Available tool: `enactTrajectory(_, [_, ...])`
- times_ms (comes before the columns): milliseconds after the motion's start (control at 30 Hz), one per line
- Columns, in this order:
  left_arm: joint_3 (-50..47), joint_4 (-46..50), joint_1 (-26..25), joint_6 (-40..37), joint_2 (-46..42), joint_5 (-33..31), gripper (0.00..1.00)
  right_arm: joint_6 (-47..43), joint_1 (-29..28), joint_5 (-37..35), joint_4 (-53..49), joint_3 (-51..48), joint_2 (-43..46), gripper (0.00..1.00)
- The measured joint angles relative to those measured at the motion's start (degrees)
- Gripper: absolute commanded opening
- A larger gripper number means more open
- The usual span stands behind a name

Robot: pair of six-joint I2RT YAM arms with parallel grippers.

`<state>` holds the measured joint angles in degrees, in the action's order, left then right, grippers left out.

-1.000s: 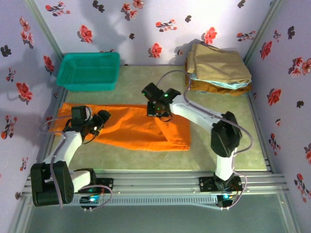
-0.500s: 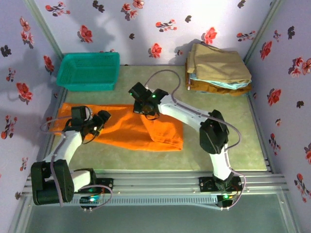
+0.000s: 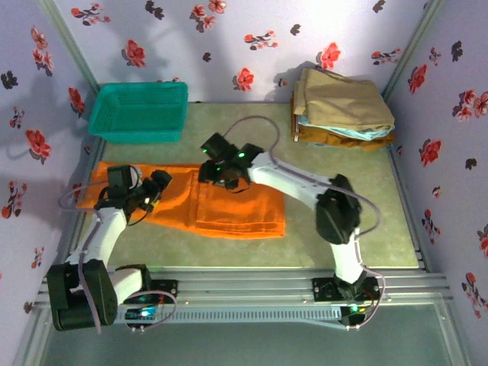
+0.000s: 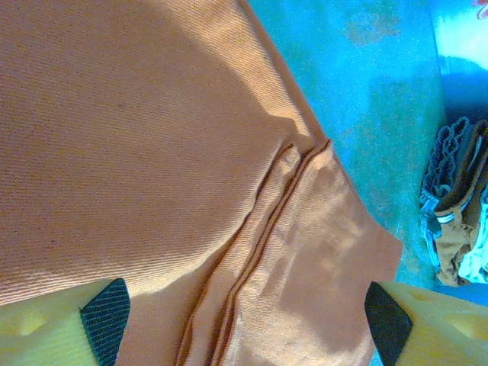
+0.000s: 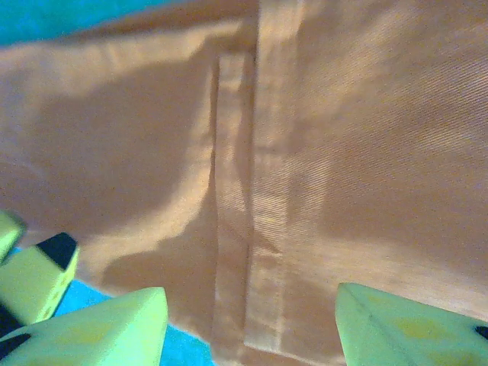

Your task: Fold and stack the trousers

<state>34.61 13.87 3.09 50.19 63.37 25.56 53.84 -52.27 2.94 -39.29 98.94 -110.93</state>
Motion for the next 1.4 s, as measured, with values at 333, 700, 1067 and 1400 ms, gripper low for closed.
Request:
enactTrajectory(333, [1.25,0.42,-4.74,-0.09,1.6,-0.04,0.72,-7.93,18.12,0.39,1.77,-26.88,20.61,0.71])
enactTrajectory(700, [4.04,-0.79,-13.79,-0.94,9.94,-1.31,0.7,-11.47,25.44,9.53,9.92,-45.75,21.97,0.72])
enactTrajectory(1067, [4.02,-1.46,-13.84,-1.14,10.47,-2.49,0.72,-9.38,27.17,14.03,18.16,-52.0,19.06,0.22])
enactTrajectory(1400, [4.24,2.86,-11.17,-2.8,4.55,-2.67,0.74,-8.24,26.32,14.75,19.26,-53.11,25.0,0.0])
